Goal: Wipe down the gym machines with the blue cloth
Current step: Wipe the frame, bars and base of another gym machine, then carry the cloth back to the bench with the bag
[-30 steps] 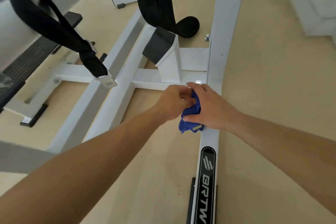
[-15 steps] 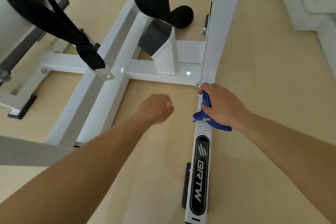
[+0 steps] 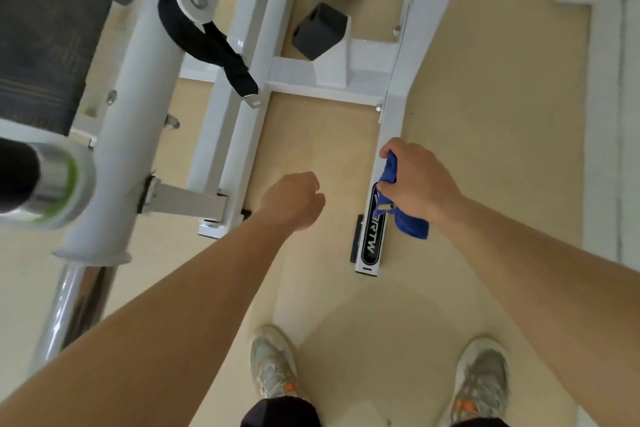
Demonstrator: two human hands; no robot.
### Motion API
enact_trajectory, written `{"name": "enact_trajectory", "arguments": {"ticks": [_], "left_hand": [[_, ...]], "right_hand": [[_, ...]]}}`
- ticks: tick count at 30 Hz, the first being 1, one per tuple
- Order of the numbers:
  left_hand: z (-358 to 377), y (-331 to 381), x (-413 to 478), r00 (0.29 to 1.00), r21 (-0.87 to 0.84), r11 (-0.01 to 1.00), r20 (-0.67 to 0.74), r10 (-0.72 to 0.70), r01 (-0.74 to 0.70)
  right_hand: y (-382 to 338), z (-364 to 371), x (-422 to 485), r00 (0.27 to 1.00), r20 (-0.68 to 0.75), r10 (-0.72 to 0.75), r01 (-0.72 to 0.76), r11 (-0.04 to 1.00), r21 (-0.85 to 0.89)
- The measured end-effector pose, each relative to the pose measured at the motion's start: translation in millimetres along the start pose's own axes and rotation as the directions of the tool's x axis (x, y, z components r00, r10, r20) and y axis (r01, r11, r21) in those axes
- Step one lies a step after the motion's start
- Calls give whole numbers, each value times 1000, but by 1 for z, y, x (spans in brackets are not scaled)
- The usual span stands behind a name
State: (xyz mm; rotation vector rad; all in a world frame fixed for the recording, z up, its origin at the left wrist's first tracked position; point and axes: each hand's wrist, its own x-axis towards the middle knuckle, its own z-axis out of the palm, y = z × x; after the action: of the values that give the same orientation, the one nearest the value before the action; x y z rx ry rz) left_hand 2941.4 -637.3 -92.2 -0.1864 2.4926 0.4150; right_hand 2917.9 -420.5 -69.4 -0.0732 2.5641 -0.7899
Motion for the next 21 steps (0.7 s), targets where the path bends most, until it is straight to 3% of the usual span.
{"name": "enact_trajectory", "arguments": {"ticks": [9, 21], "left_hand": [[-99, 37, -117, 996, -55, 998, 83, -26, 31], [-264, 79, -317, 993, -210, 975, 109, -48, 70]], "right_hand": [[-80, -113, -94, 994, 36, 103, -100, 992, -73], [-249, -278, -242, 994, 45, 97, -88, 981, -171]]}}
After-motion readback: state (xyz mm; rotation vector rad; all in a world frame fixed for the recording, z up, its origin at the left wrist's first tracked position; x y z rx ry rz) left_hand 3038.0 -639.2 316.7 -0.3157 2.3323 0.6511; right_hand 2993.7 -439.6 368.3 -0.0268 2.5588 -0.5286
